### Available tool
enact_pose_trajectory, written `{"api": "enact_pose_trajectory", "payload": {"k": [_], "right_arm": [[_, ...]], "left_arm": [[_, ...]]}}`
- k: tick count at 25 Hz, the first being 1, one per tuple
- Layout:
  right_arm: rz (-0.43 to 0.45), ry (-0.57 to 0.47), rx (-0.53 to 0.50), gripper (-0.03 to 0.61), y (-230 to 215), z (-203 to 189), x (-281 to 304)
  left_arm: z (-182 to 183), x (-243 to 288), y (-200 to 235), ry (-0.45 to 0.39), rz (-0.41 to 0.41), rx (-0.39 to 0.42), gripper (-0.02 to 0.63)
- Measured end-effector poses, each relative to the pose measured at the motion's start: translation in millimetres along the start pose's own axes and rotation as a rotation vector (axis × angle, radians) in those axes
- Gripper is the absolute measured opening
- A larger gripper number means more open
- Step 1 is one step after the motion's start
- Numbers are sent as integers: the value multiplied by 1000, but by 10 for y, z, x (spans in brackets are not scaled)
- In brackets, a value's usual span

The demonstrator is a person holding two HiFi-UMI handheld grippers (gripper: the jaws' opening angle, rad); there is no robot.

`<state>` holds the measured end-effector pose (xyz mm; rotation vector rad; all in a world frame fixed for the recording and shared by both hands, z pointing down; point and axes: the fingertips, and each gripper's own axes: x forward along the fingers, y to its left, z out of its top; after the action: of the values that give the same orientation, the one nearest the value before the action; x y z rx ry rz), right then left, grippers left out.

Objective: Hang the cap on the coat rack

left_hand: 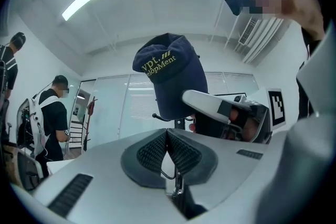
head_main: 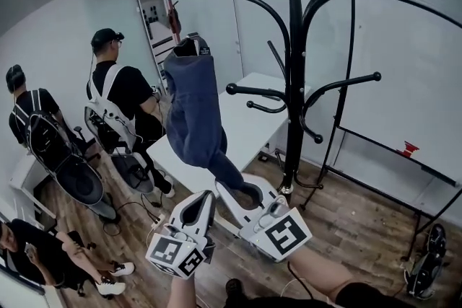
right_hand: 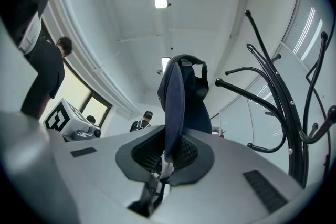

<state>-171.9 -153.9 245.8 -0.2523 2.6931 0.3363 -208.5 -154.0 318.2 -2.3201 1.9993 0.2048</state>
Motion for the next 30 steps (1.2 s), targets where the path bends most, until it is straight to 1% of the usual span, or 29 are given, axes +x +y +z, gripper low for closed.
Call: {"api": "enact_pose_trajectory", "payload": {"k": [3, 5, 9, 11, 14, 16, 18, 20, 22, 27, 30], "right_arm": [[-63, -9, -17, 43, -54, -13, 275], [-104, -20, -46, 43, -144, 4, 423], [-166, -39, -94, 43, -305, 38, 660], [-197, -24, -121, 43, -388, 11, 759], [-271, 12, -180, 43, -718, -90, 860], [-326, 20, -195, 43, -1057, -185, 913], [-362, 33, -214, 43, -1317, -266, 954], [-380, 41, -238, 43, -1378, -266, 992], [-391, 33, -242, 43, -1342, -218, 1041], [-415, 52, -248, 43, -1248, -162, 1130], [-425, 66, -262, 43, -1307, -157, 1219]], "left_arm": [[75, 56, 267, -8, -48, 9, 15], [117, 114, 401, -21, -76, 12, 15], [123, 183, 581, -36, -128, 0, 15], [110, 202, 663, -35, -154, -6, 15], [75, 422, 777, -37, -209, -20, 15], [-7, 696, 845, -32, -247, -30, 15], [-81, 913, 882, -27, -281, -38, 15], [-97, 950, 879, -30, -306, -41, 15], [-81, 898, 885, -31, -324, -43, 15], [1, 727, 944, -36, -349, -51, 15], [2, 752, 991, -40, -360, -58, 15]]}}
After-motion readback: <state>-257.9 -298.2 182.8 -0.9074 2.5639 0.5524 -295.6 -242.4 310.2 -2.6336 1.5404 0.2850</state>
